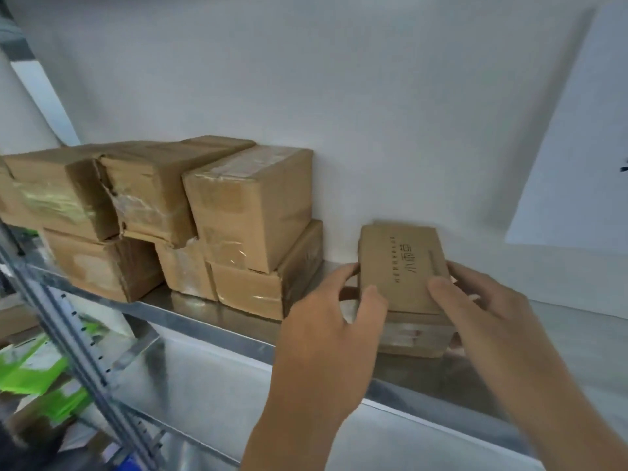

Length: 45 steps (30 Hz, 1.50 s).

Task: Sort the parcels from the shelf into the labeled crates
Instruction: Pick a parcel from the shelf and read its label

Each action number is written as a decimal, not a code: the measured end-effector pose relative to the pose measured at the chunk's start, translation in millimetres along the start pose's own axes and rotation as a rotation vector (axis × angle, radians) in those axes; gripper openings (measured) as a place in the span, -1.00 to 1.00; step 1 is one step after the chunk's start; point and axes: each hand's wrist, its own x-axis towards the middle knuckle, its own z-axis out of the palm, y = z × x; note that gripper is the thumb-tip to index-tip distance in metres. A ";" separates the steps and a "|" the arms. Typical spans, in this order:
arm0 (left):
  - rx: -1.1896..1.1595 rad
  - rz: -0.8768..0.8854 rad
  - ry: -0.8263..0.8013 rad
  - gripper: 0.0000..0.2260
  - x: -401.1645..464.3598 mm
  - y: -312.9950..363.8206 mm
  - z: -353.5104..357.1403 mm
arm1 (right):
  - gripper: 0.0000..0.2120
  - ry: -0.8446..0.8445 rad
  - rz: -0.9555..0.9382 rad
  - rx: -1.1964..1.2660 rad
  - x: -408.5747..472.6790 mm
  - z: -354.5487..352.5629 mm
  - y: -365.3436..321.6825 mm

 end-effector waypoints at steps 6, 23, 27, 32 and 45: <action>-0.114 0.081 -0.039 -0.57 -31.0 21.4 24.9 | -0.56 0.060 -0.064 0.078 -34.3 -47.2 19.6; -0.632 0.209 -0.394 -0.66 -216.7 206.9 263.6 | -0.51 0.362 -0.019 0.367 -224.3 -381.4 130.3; -0.647 0.338 -0.594 -0.77 -259.8 243.0 337.0 | -0.75 0.558 -0.053 0.333 -277.0 -441.2 151.7; -0.688 0.381 -0.835 -0.52 -317.0 272.2 435.7 | -0.50 0.720 0.006 0.249 -340.6 -508.8 200.7; -0.788 0.353 -1.270 -0.62 -393.6 341.3 632.9 | -0.16 1.077 0.396 0.009 -397.2 -619.7 269.8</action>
